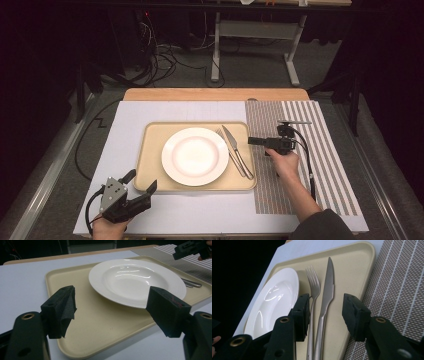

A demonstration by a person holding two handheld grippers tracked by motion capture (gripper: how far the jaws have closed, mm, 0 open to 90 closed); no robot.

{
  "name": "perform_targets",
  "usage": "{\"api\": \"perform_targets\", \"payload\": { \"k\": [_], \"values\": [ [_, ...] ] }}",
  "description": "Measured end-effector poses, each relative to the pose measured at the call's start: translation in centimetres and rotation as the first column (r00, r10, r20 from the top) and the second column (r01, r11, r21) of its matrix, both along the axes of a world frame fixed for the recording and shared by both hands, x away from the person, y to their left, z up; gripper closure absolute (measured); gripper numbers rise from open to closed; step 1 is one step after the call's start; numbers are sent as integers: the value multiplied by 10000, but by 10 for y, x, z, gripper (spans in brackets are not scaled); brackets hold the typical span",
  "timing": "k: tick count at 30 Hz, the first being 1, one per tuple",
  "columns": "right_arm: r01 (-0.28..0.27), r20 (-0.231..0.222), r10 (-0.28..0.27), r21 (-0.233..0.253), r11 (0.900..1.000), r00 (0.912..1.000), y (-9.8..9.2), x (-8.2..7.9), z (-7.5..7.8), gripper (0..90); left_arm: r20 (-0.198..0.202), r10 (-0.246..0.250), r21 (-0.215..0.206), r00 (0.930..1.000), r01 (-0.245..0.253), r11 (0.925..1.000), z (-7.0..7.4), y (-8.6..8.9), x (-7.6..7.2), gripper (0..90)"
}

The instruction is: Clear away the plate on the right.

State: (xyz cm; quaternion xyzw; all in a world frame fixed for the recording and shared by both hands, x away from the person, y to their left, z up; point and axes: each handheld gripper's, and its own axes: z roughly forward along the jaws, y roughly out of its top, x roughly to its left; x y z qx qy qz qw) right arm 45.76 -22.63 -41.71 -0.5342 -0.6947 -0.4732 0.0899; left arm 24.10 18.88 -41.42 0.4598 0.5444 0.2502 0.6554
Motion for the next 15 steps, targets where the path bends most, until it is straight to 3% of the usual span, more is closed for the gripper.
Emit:
{"api": "perform_targets", "payload": {
  "k": [15],
  "values": [
    [268, 95, -269, 75, 9996, 9996, -22, -5, -1, 578, -5, 8, 5, 10000, -8, 10000, 0, 0, 0, 245]
  ]
}}
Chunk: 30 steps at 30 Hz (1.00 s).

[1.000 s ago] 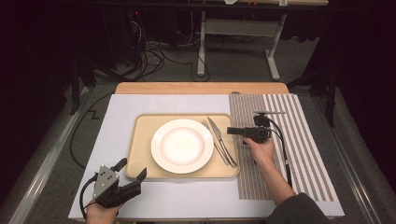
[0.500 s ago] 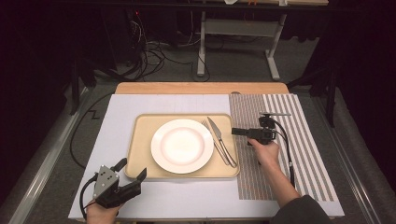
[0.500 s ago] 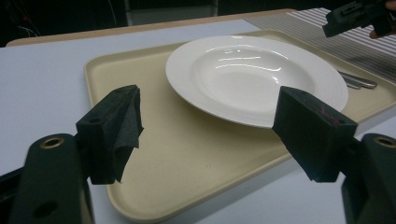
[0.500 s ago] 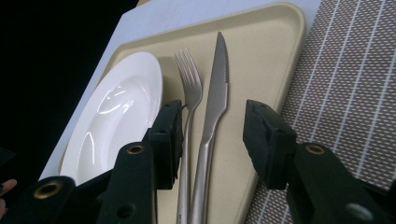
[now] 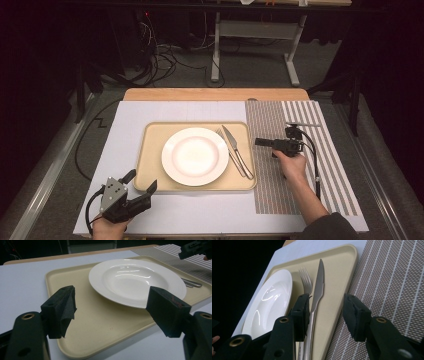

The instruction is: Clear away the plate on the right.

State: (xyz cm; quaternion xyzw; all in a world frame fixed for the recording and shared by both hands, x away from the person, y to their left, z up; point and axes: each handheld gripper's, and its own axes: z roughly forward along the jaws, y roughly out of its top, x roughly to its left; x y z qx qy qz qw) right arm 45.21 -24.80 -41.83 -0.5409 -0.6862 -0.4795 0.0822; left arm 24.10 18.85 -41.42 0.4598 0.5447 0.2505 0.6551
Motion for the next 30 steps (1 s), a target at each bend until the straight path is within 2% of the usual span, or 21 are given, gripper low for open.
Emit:
{"api": "perform_targets", "payload": {
  "k": [30],
  "values": [
    [303, 164, -304, 78, 9995, 9994, -28, -9, 2, 566, -38, 43, 12, 10000, -43, 10000, 0, 0, 0, 246]
  ]
}}
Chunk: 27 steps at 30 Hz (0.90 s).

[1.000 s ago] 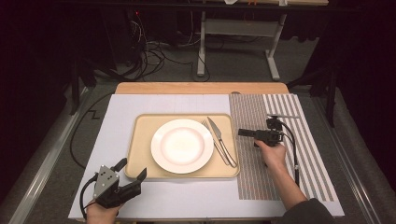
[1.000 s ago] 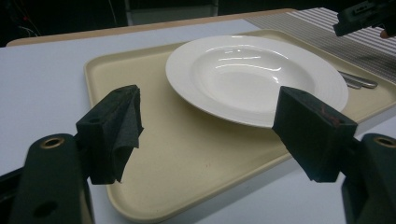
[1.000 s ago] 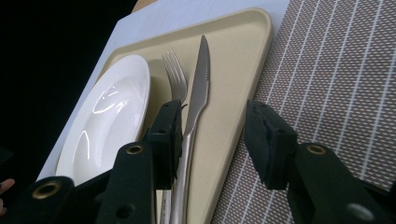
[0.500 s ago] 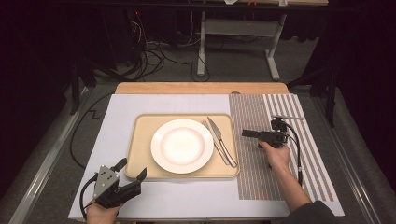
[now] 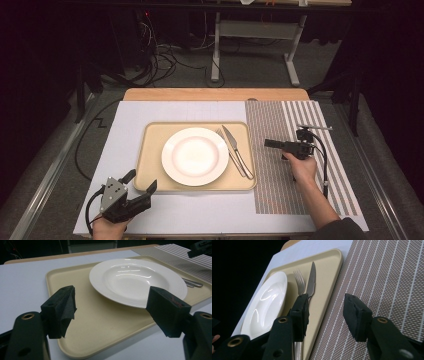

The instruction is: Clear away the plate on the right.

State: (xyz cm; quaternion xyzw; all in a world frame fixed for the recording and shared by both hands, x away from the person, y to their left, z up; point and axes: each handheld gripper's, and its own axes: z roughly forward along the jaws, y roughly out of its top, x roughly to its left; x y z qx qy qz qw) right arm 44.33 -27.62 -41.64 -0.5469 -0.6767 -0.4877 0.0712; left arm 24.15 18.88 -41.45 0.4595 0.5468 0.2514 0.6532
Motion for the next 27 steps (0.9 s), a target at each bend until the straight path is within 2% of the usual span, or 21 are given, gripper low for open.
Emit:
{"api": "perform_targets", "payload": {
  "k": [27],
  "values": [
    [326, 138, -327, 100, 9994, 9994, -26, -10, 2, 542, -4, 21, 4, 10000, -21, 10000, 0, 0, 0, 245]
  ]
}}
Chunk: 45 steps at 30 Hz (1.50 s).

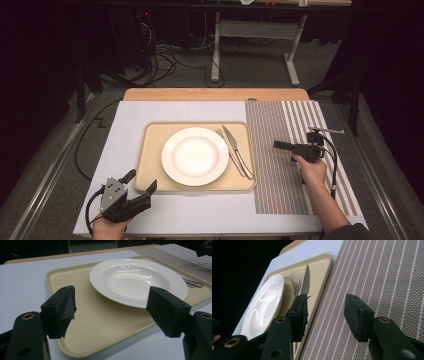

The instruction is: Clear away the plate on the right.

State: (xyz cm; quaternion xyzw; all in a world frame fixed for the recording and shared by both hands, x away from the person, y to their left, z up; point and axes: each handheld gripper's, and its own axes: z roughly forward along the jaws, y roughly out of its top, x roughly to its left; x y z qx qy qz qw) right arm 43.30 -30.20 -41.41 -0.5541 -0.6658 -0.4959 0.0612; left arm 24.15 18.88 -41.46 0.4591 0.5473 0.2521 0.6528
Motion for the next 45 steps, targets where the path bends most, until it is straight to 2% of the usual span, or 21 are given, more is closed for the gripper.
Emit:
{"api": "perform_targets", "payload": {
  "k": [12, 26, 31, 33, 34, 35, 38, 39, 41, 45],
  "values": [
    [208, 144, -206, -127, 9997, 9997, -15, -7, 1, 524, 5, 14, 6, 10000, -14, 10000, 0, 0, 0, 245],
    [389, 517, -356, -630, 9973, 9980, -32, -19, 3, 506, 3, 11, 21, 10000, -11, 10000, 0, 0, 0, 245],
    [475, 753, -403, -971, 9941, 9964, -36, -25, 5, 498, 3, 17, 15, 10000, -17, 10000, 0, 0, 0, 245],
    [498, 982, -371, -1303, 9902, 9945, -37, -30, 7, 489, 2, 17, 19, 10000, -17, 10000, 0, 0, 0, 245],
    [498, 982, -371, -1303, 9902, 9945, -37, -30, 7, 489, 2, 17, 19, 10000, -17, 10000, 0, 0, 0, 245],
    [517, 1159, -336, -1572, 9862, 9927, -37, -33, 9, 484, 3, 18, 22, 10000, -18, 10000, 0, 0, 0, 245],
    [539, 1297, -308, -1781, 9825, 9911, -38, -36, 10, 477, 6, 24, 15, 10000, -24, 10000, 0, 0, 0, 245],
    [536, 1445, -241, -2043, 9774, 9892, -37, -39, 12, 471, 5, 25, 12, 10000, -25, 10000, 0, 0, 0, 245],
    [528, 1509, -199, -2172, 9747, 9884, -37, -40, 13, 468, 7, 25, 10, 10000, -25, 10000, 0, 0, 0, 246],
    [441, 1822, 74, -2770, 9599, 9832, -35, -46, 16, 456, 6, 28, 16, 10000, -28, 10000, 0, 0, 0, 245]
  ]
}}
